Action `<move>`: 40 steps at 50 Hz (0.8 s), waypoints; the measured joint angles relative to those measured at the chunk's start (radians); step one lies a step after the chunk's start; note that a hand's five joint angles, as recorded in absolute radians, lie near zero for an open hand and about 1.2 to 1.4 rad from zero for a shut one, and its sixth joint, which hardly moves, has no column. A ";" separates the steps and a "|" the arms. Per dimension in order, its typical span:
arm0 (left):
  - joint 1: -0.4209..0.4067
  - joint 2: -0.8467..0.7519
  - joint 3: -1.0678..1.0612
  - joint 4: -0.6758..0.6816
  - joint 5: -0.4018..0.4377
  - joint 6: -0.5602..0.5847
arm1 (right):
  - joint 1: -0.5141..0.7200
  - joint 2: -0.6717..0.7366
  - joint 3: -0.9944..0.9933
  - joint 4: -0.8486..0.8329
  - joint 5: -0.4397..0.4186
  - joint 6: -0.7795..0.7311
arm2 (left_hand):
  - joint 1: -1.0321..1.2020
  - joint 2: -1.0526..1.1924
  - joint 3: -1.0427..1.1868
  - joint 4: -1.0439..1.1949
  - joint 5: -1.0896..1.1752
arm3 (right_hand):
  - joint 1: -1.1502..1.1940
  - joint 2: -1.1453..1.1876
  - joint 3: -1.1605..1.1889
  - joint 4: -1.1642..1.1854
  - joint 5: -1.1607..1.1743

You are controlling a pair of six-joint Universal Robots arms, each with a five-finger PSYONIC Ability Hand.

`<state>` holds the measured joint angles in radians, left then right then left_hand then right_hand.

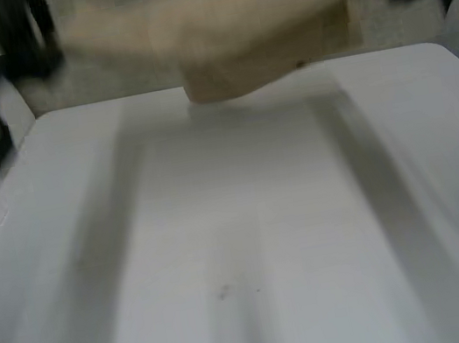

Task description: Fold the shorts.

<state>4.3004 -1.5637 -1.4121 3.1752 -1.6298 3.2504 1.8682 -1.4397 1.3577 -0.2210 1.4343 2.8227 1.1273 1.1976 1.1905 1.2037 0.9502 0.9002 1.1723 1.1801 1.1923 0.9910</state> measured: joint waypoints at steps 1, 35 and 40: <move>-0.003 0.005 -0.086 0.012 0.001 0.001 | 0.000 0.014 0.040 0.015 -0.010 -0.009 | 0.000 0.000 0.000 0.000 0.000 | 0.000 0.000 0.000 0.000 0.001; -0.103 0.125 -0.497 -0.103 0.021 0.022 | -0.005 0.059 0.406 0.239 -0.010 -0.148 | 0.000 0.001 0.000 0.000 0.000 | -0.303 -0.484 -0.482 -0.493 -0.459; -0.105 0.112 -0.448 -0.085 0.019 0.010 | -0.002 0.076 0.467 0.137 -0.013 -0.005 | 0.000 0.001 0.000 0.000 0.000 | -0.379 -0.570 -0.584 -0.599 -0.570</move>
<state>4.1954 -1.4521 -1.8605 3.0905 -1.6112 3.2604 1.8665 -1.3637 1.8246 -0.0837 1.4209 2.8177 1.1272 1.1982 1.1905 1.2037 0.9502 0.5209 0.6022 0.5960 0.5931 0.4211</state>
